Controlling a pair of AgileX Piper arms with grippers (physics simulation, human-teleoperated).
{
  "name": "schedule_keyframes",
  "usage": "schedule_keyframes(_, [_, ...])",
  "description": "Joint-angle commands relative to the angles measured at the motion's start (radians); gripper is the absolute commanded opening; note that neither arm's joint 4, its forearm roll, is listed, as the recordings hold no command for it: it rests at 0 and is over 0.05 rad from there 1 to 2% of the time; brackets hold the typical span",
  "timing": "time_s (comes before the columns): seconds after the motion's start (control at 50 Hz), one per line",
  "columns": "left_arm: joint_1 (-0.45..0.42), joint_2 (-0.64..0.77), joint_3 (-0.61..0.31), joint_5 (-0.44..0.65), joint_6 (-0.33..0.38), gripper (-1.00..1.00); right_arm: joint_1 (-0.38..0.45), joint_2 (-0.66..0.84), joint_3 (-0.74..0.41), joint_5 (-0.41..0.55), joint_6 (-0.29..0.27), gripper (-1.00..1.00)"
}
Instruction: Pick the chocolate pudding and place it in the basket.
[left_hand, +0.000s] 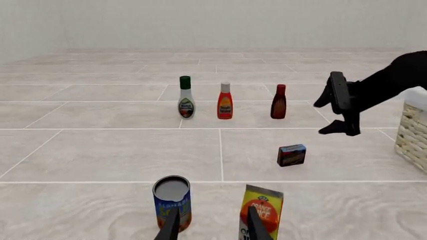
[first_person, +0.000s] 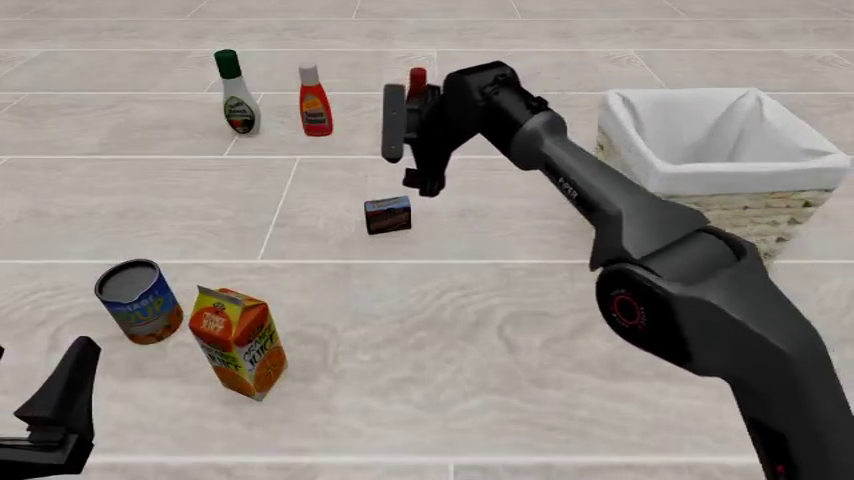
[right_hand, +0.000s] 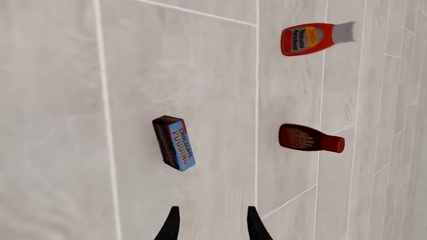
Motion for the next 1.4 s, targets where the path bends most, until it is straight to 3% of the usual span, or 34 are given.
schedule_keyframes(0.02, [0.001,0.000,-0.002,0.001,0.001,1.00,-0.014,0.156,-0.250,0.102,-0.023,1.00])
schedule_keyframes(0.1, [0.001,0.000,-0.004,0.003,0.001,1.00,-0.007,0.212,-0.347,0.153,-0.012,1.00])
schedule_keyframes(0.2, [0.001,0.000,-0.006,0.006,0.000,1.00,-0.003,0.244,-0.375,0.149,-0.018,1.00])
schedule_keyframes(0.84, [0.000,0.000,-0.004,0.003,0.001,1.00,-0.010,0.308,-0.379,0.120,-0.038,1.00])
schedule_keyframes(1.18, [0.000,0.000,-0.003,0.003,0.001,1.00,-0.031,0.338,-0.379,0.042,-0.082,1.00])
schedule_keyframes(1.4, [0.000,0.000,-0.003,0.003,0.001,1.00,-0.025,0.339,-0.379,0.026,-0.075,1.00])
